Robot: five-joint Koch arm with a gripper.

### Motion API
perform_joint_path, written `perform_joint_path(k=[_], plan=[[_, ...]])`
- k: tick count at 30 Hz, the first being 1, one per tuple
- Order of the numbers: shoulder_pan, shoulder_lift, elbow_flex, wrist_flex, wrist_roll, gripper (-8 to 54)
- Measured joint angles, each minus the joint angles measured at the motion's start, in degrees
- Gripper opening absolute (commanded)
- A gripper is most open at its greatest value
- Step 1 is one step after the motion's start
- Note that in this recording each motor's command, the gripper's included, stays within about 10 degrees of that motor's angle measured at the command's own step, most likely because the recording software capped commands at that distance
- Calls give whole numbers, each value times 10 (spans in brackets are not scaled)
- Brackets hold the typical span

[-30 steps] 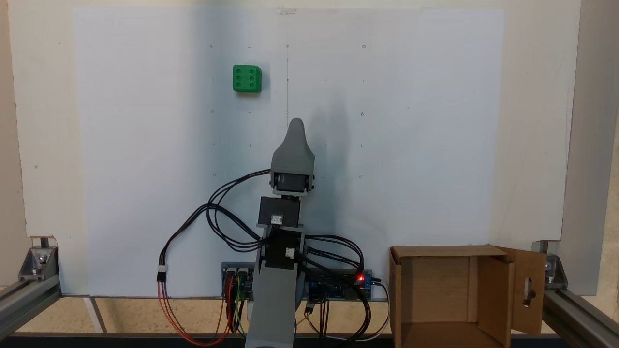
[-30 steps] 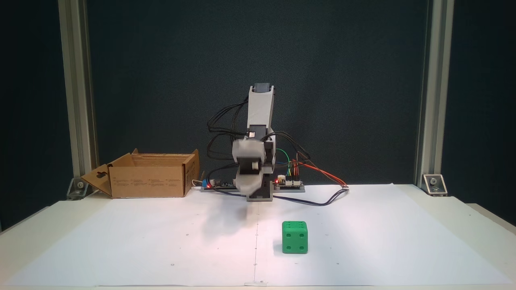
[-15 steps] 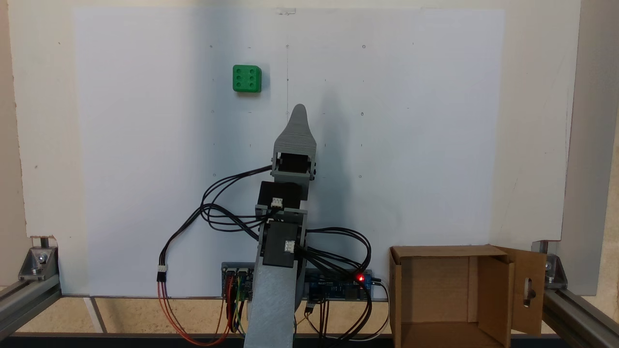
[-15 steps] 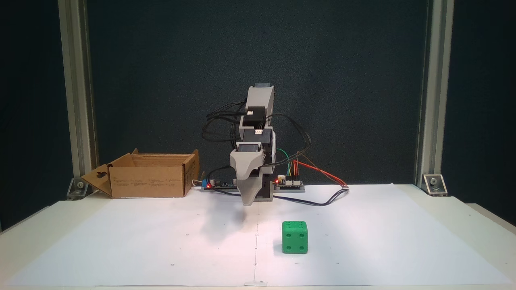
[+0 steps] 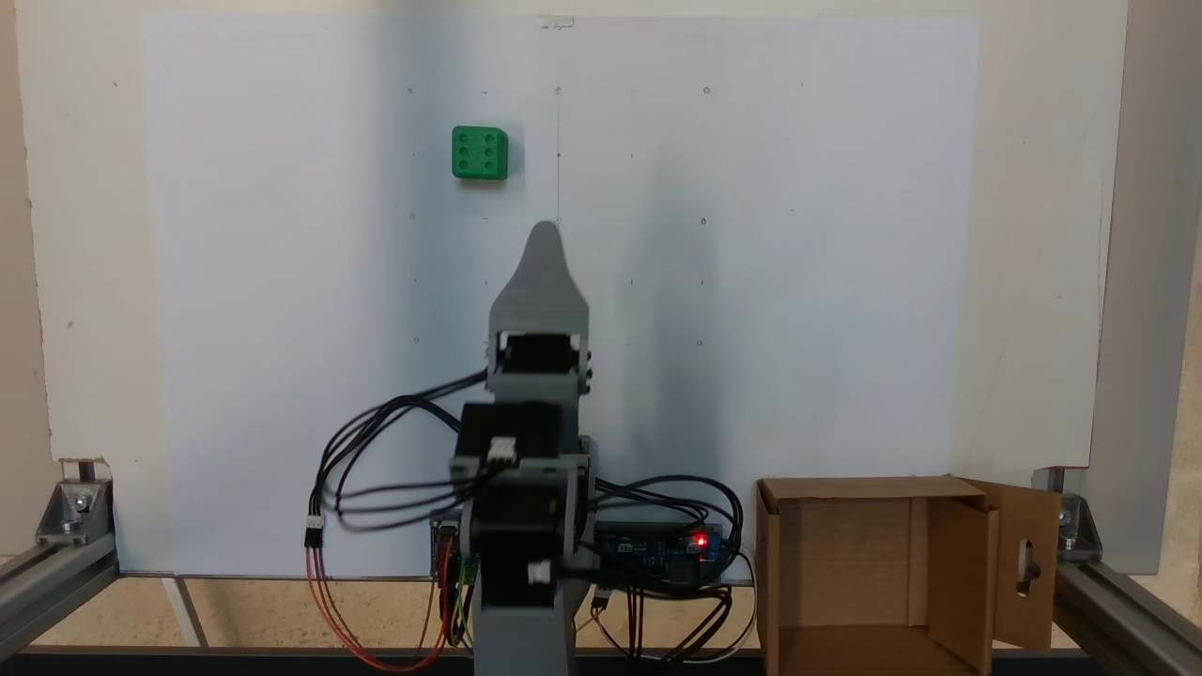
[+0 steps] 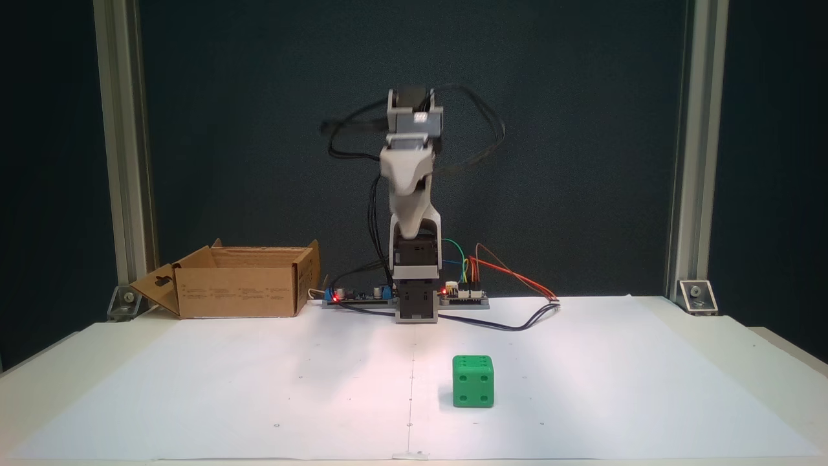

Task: Grasp a green dice and put it in the bin.

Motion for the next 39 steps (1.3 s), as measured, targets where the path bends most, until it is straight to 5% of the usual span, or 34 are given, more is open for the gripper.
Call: perform_joint_path(k=[22, 39], plan=[[-127, -367, -303, 84, 98, 430], [-132, -446, -344, 84, 98, 444]])
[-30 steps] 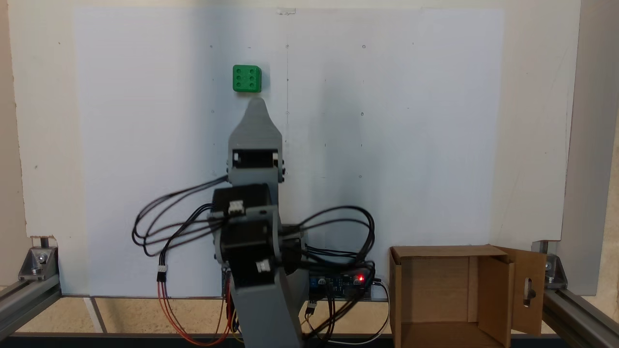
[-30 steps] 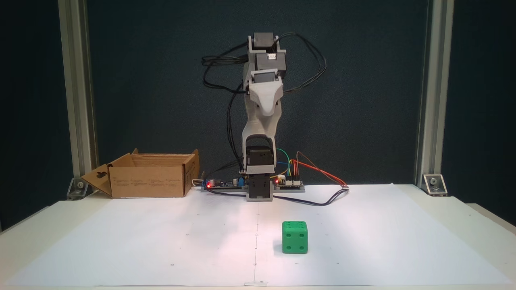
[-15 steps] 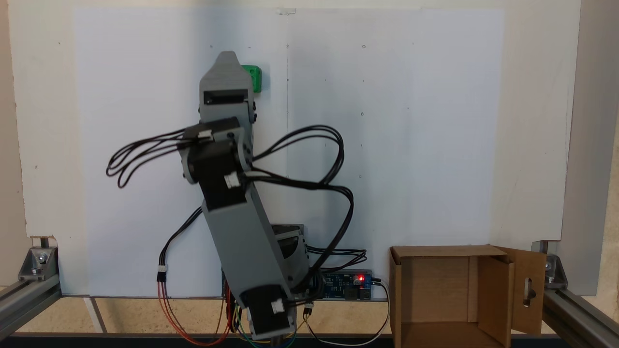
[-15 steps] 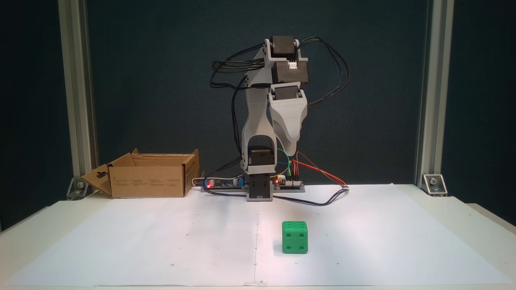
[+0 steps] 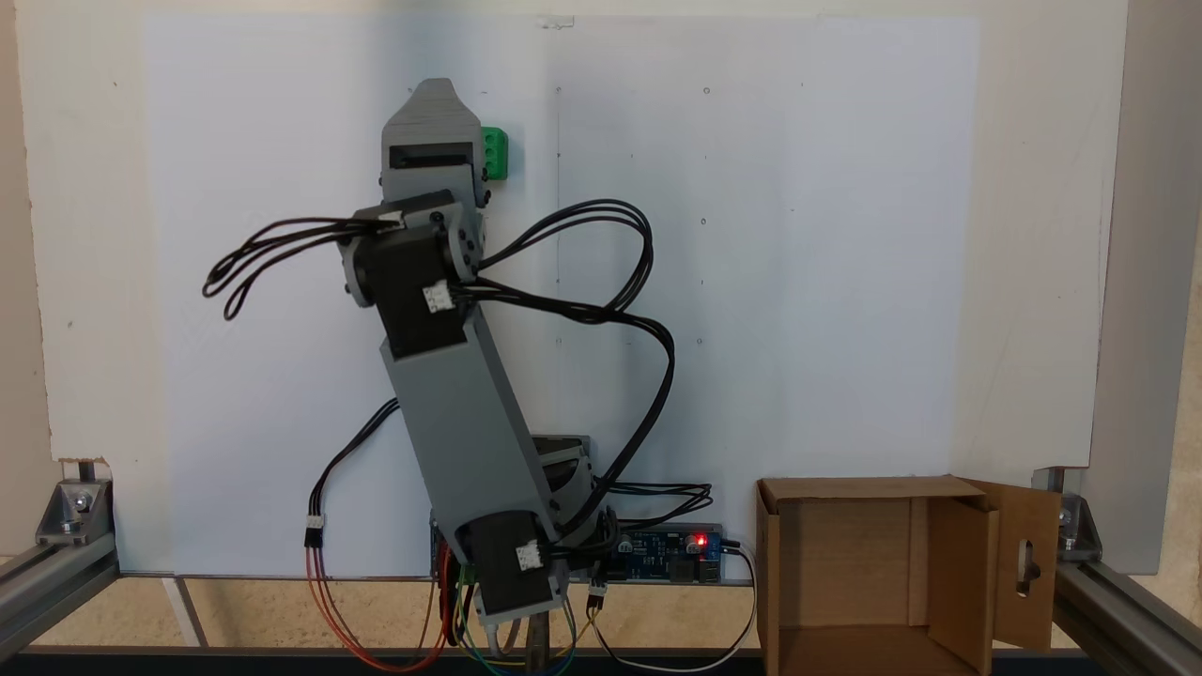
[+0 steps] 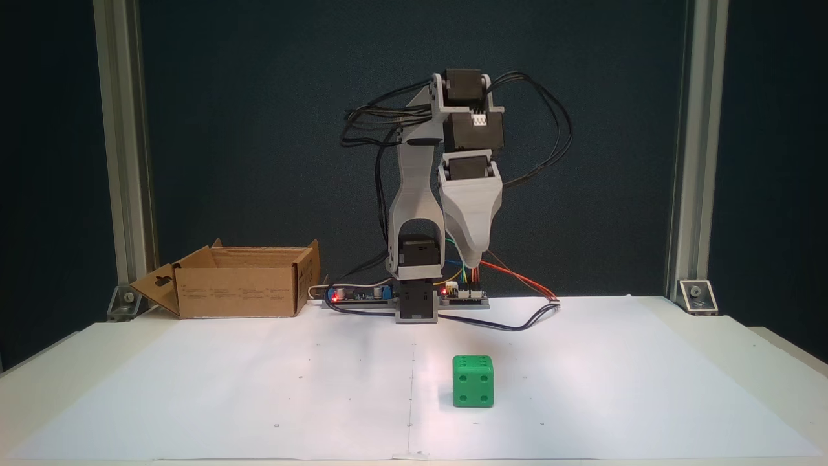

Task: Grasp a green dice and put it in the bin.

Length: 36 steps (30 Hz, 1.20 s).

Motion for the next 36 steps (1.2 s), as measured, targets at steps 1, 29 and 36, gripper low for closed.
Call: perform_joint_path(k=[1, 29, 36], plan=[[1, 1, 0, 0, 0, 445], [1, -91, -2, 20, 29, 443], [1, -118, -1, 26, 29, 444]])
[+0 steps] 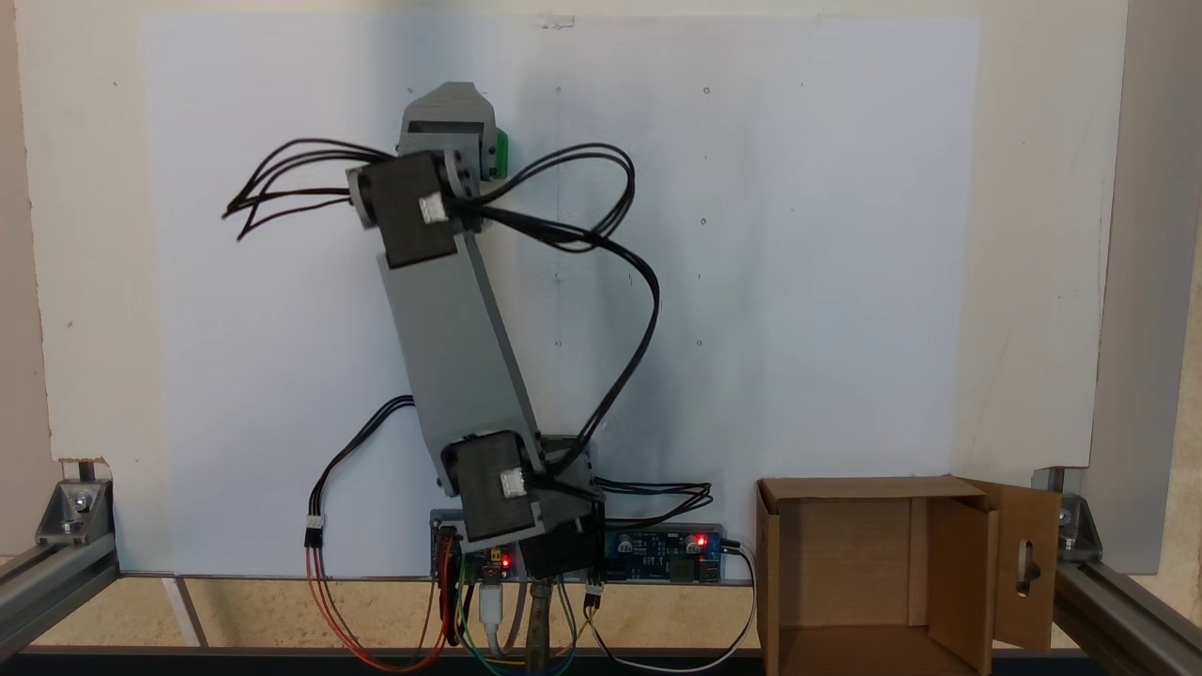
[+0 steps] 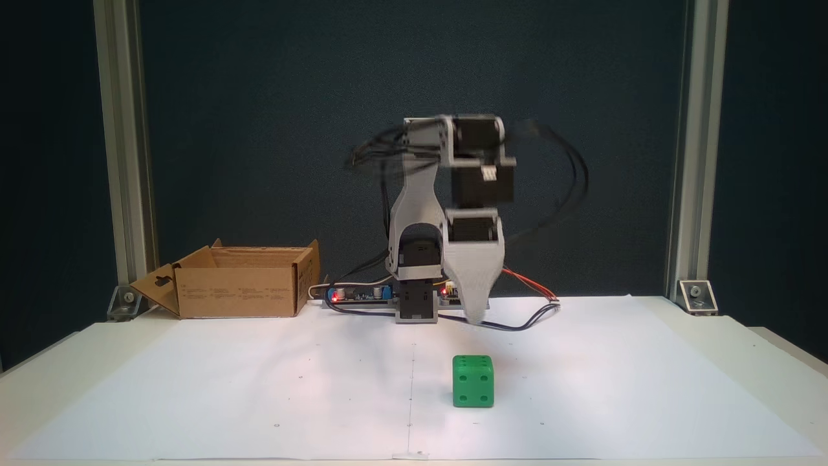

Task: Grasp a green dice and put it in the bin.

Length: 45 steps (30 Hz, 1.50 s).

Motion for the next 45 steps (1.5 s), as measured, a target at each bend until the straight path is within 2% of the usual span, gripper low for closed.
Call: perform_joint_path(k=[22, 45], plan=[[-1, -8, -1, 9, 42, 445], [-2, -99, -1, -17, 42, 442]])
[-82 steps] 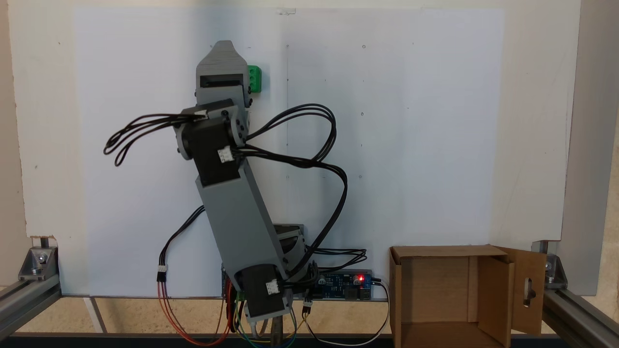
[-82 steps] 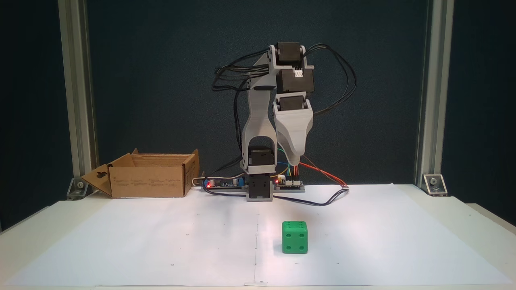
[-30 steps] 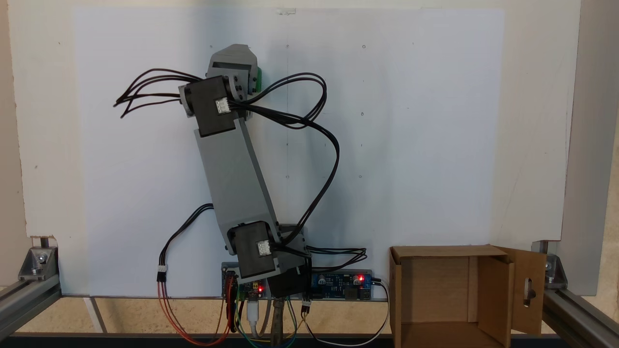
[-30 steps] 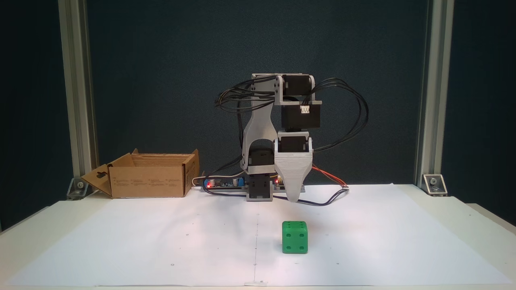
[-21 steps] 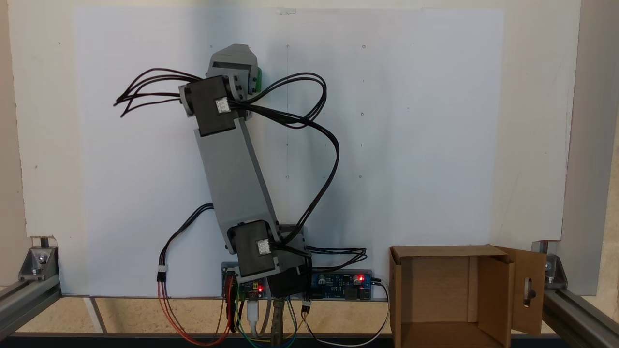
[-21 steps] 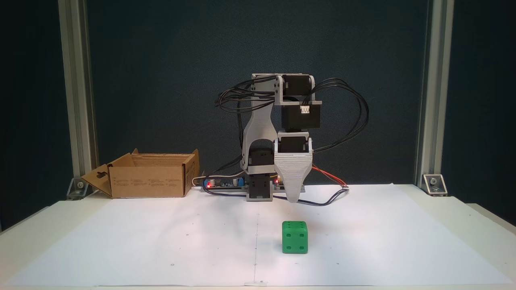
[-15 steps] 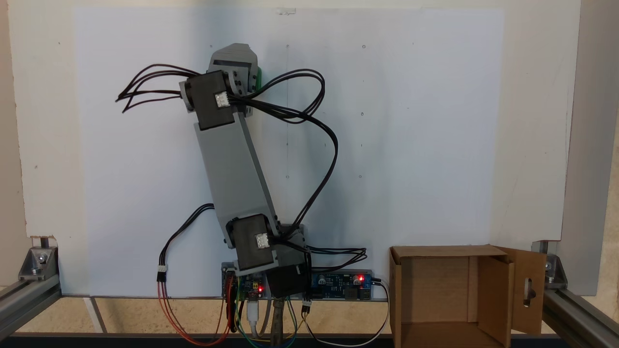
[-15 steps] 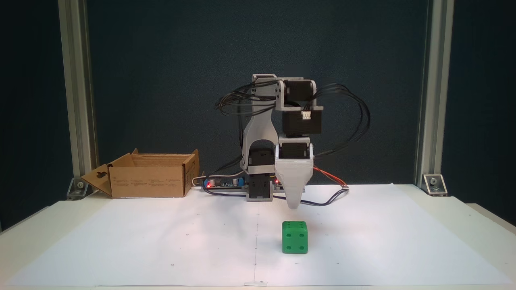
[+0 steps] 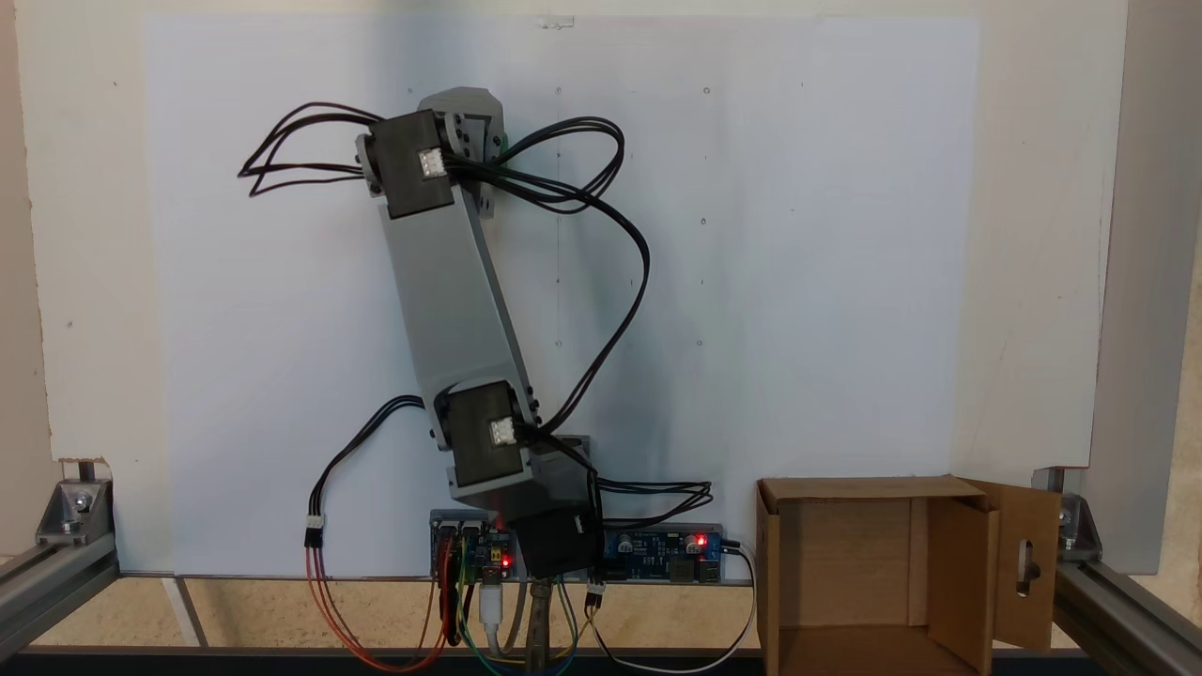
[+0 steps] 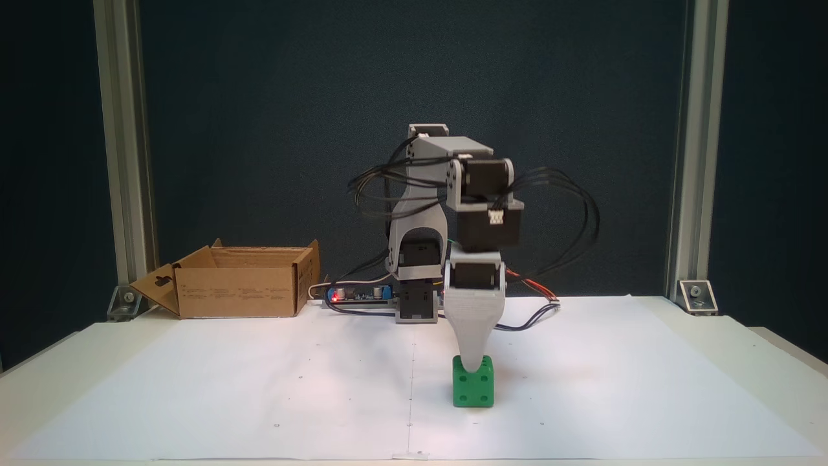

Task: Grasp a green dice and put it in the bin.

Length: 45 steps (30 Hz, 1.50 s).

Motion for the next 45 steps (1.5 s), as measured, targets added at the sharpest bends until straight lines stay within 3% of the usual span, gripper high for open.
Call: perform_joint_path(k=[34, 42, 45], plan=[[8, -44, 42, -83, 0, 430], [8, -57, 41, -94, 0, 414], [8, -59, 41, -94, 0, 366]])
